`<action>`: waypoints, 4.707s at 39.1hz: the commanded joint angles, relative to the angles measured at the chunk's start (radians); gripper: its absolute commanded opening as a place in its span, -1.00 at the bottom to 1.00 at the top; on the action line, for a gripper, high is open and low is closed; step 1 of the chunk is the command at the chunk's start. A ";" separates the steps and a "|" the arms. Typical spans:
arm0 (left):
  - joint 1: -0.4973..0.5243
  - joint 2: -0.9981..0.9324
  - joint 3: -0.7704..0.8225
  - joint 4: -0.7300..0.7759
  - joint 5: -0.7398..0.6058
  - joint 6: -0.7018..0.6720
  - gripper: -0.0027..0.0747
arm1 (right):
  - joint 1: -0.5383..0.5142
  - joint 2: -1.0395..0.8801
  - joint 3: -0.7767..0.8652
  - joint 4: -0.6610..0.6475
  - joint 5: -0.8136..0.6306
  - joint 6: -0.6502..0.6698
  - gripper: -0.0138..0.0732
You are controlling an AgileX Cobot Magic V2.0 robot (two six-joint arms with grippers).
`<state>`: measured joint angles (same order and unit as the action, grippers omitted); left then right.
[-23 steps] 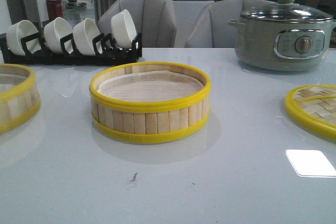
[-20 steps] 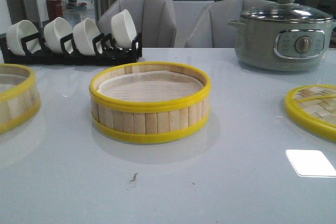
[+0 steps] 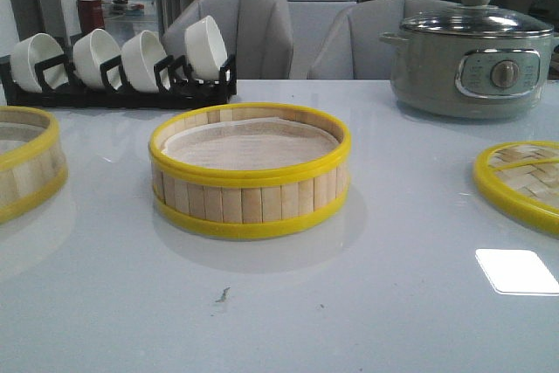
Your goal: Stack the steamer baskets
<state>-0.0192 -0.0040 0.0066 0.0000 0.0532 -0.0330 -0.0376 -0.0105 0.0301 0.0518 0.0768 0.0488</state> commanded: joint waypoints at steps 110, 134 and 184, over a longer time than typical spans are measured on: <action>-0.127 1.152 -1.454 0.220 0.900 -0.015 -0.69 | 0.002 -0.021 -0.014 -0.009 -0.082 -0.006 -0.56; -0.127 1.196 -1.454 0.247 0.921 -0.012 -0.69 | 0.002 -0.021 -0.014 -0.009 -0.082 -0.006 -0.56; -0.127 1.198 -1.454 0.246 0.887 -0.012 -0.69 | 0.002 0.033 -0.195 0.018 -0.029 0.046 -0.56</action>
<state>-0.1434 1.2132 -1.4136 0.2369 1.0079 -0.0425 -0.0376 -0.0105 -0.0544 0.0619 0.0504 0.0852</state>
